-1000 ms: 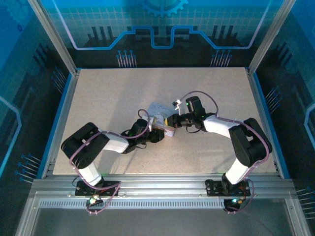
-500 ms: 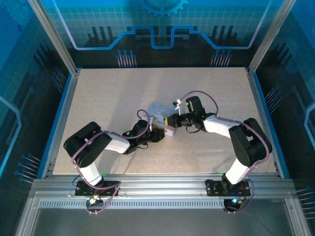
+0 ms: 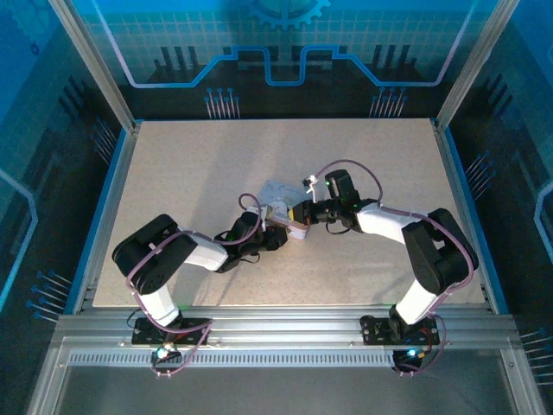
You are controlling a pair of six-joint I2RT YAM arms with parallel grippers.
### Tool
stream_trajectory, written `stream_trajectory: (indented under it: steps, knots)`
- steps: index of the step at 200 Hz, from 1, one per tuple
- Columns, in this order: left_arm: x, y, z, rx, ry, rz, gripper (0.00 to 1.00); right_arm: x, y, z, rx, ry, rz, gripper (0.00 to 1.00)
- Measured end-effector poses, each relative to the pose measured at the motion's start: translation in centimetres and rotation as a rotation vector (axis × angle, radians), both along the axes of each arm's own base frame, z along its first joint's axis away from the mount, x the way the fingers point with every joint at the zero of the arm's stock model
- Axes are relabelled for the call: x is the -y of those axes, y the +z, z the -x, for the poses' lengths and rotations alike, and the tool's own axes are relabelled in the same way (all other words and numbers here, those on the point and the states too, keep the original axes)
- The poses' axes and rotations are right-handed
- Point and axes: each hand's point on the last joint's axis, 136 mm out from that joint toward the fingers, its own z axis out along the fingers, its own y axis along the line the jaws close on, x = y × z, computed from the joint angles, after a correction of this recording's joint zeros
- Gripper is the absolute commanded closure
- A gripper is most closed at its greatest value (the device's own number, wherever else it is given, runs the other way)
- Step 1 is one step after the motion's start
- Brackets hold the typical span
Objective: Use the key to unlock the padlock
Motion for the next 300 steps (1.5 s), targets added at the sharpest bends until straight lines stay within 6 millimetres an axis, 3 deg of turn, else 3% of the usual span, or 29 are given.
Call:
stream_trajectory:
  steps: [34,76,106,185,300]
  knots:
    - [0.3,0.6,0.4,0.002,-0.004,0.019,0.74,-0.1,1.4,0.8,0.032,0.020,0.007,0.93]
    - [0.2,1.4,1.0,0.011,-0.009,0.031,0.73,0.8,5.6,1.0,0.181,0.015,0.008,0.93]
    - [-0.2,2.0,1.5,-0.001,-0.003,0.046,0.73,1.7,6.7,2.8,0.267,0.030,0.030,0.93]
    - [-0.4,4.0,2.4,-0.020,-0.007,0.072,0.73,1.2,2.3,9.4,0.318,0.134,0.147,0.93]
    - [-0.8,3.6,2.9,-0.045,-0.005,0.055,0.73,0.6,-3.8,10.6,0.333,0.251,0.285,0.93]
